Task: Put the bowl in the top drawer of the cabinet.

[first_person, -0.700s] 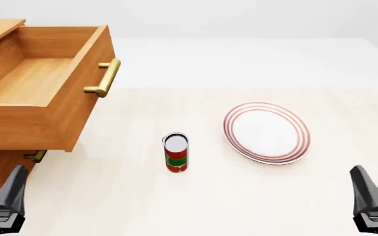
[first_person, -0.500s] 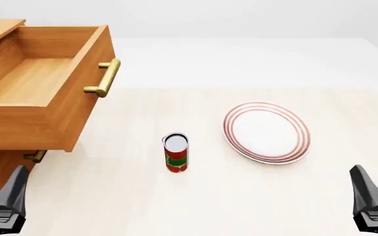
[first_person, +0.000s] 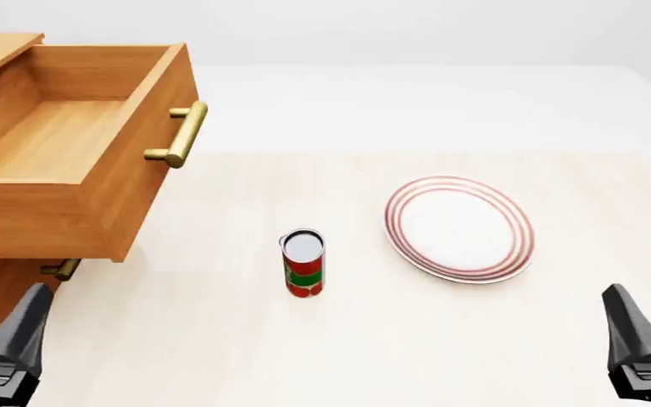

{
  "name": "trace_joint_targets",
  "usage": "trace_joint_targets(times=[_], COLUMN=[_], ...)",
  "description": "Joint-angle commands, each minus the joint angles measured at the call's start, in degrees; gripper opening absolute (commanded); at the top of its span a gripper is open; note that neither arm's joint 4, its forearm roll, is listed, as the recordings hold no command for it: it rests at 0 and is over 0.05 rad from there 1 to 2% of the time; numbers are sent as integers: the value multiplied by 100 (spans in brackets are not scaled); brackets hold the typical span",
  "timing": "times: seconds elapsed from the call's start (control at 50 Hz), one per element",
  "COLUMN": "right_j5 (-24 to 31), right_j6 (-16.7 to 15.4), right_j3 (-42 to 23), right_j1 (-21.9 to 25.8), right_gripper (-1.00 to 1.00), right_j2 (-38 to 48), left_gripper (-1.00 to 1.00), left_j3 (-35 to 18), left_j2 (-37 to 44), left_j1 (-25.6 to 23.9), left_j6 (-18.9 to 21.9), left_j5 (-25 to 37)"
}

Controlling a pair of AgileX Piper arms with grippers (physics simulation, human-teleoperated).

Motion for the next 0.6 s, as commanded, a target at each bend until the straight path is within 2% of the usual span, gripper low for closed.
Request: trace_joint_targets(times=[0.02, 0.14, 0.32, 0.42, 0.52, 0.6], right_j5=[17, 28, 36, 39, 33, 33], right_j6=[3, 3, 2, 2, 3, 2], right_j3=[2, 2, 2, 2, 2, 2], right_j1=[-1, -2, -3, -3, -3, -3], right_gripper=[100, 100, 100, 100, 100, 100], right_j2=[-18, -29, -36, -40, -33, -32], left_gripper=[100, 100, 100, 100, 100, 100], left_j3=[-773, -1078, -1367, -1569, -1697, -1898], left_j2=[-2, -2, -2, -2, -1, 2], left_j1=[-344, -470, -996, -1288, -1572, -1855], left_j6=[-314, -343, -323, -108, -256, -558], left_j5=[867, 1222, 1842, 2045, 2295, 2520])
